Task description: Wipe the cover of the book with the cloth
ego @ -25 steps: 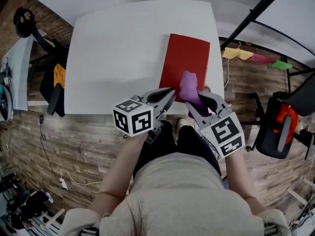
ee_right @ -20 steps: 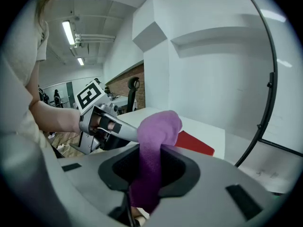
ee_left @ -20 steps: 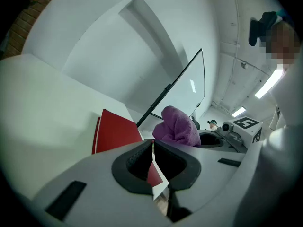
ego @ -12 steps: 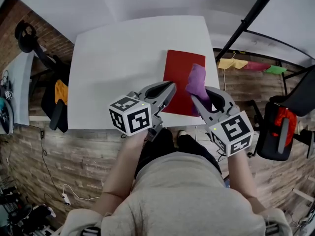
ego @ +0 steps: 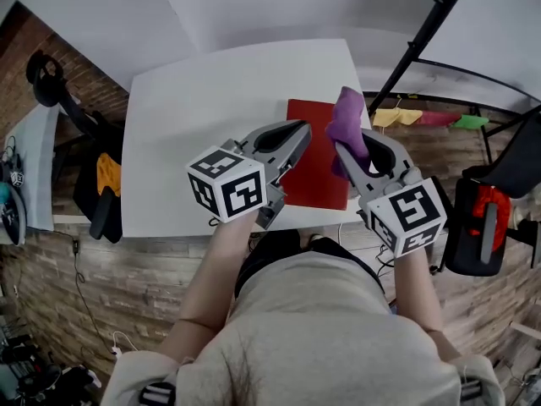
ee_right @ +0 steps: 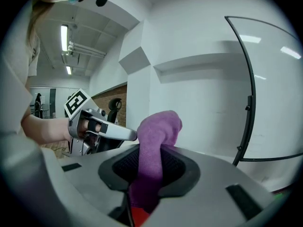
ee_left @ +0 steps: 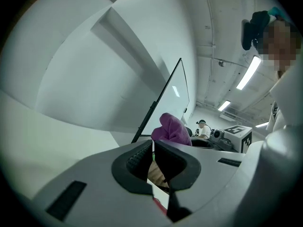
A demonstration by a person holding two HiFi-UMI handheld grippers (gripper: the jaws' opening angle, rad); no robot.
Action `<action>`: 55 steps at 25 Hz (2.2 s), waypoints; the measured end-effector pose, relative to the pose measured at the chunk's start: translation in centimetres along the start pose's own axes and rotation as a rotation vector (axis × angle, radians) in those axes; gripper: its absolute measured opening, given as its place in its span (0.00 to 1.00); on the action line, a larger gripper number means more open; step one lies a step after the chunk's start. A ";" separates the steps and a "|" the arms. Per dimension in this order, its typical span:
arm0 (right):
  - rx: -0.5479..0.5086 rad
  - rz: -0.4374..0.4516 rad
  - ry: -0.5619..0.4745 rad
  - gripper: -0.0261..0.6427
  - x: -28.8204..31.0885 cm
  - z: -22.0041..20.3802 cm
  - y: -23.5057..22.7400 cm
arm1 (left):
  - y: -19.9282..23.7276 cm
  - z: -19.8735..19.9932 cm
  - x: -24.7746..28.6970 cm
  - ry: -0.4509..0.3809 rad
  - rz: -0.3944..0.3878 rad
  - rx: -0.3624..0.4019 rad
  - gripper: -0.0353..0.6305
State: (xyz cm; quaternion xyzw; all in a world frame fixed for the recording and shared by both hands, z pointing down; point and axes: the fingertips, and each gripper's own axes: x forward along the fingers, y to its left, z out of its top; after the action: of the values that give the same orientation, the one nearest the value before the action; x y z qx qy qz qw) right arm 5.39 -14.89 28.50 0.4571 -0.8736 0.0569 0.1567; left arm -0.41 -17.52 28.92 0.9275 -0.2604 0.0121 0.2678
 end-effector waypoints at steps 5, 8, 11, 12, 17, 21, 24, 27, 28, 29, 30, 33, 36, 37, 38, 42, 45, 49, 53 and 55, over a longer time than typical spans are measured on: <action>0.024 -0.018 -0.067 0.21 0.4 1.8 -0.5 | 0.2 2.4 0.2 -0.028 -0.020 0.044 0.10; 0.023 -0.029 -0.083 0.21 0.8 2.4 -0.8 | 0.5 2.9 0.2 -0.031 -0.026 0.053 0.10; 0.041 -0.020 -0.105 0.21 1.2 2.9 -0.9 | 0.8 3.6 0.1 -0.041 -0.032 0.065 0.10; 0.049 -0.015 -0.111 0.21 1.3 2.9 -0.9 | 0.8 3.7 0.2 -0.041 -0.035 0.071 0.10; 0.067 -0.022 -0.134 0.21 1.5 3.2 -1.2 | 0.9 3.8 0.5 -0.027 -0.046 0.091 0.10; 0.078 -0.035 -0.154 0.21 1.3 3.6 -1.4 | 1.0 3.8 0.5 -0.028 -0.042 0.094 0.10; 0.081 -0.034 -0.162 0.21 1.2 3.7 -1.7 | 1.0 3.8 0.7 -0.032 -0.045 0.093 0.10; 0.087 -0.041 -0.160 0.21 1.3 3.6 -1.8 | 0.9 3.9 0.7 -0.038 -0.055 0.089 0.10; 0.089 -0.044 -0.160 0.21 1.3 3.6 -1.8 | 0.8 3.9 0.6 -0.038 -0.057 0.090 0.10; 0.092 -0.044 -0.161 0.21 1.3 3.7 -1.7 | 0.8 3.9 0.6 -0.039 -0.058 0.091 0.10; 0.098 -0.042 -0.162 0.21 1.3 3.7 -1.7 | 0.8 4.0 0.7 -0.041 -0.058 0.092 0.10; 0.128 -0.031 -0.158 0.21 1.3 3.5 -1.7 | 0.6 3.9 0.9 -0.042 -0.059 0.092 0.10; 0.135 -0.028 -0.156 0.21 1.3 3.4 -1.7 | 0.4 3.8 1.1 -0.034 -0.064 0.096 0.10; 0.134 -0.027 -0.155 0.21 1.3 3.4 -1.6 | 0.4 3.8 1.1 -0.032 -0.063 0.096 0.10; 0.134 -0.026 -0.154 0.20 1.4 3.3 -1.6 | 0.5 3.7 1.1 -0.032 -0.062 0.094 0.10; 0.132 -0.024 -0.145 0.20 1.5 3.1 -1.7 | 0.6 3.6 1.1 -0.030 -0.055 0.094 0.10; 0.131 -0.027 -0.136 0.20 1.3 2.9 -1.8 | 0.8 3.3 1.0 -0.023 -0.049 0.090 0.10; 0.125 -0.026 -0.130 0.20 1.3 2.8 -1.9 | 1.0 3.0 0.9 -0.020 -0.043 0.082 0.10; 0.124 -0.026 -0.111 0.20 1.4 2.2 -1.8 | 1.2 2.7 0.8 -0.029 -0.038 0.073 0.10; 0.128 -0.026 -0.101 0.20 1.4 1.9 -1.8 | 1.3 2.6 0.7 -0.031 -0.036 0.067 0.10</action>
State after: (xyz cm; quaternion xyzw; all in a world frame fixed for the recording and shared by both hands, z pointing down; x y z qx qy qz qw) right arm 5.64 -17.47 27.04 0.4798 -0.8690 0.0873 0.0837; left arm -0.70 -20.12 27.47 0.9406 -0.2473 0.0015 0.2324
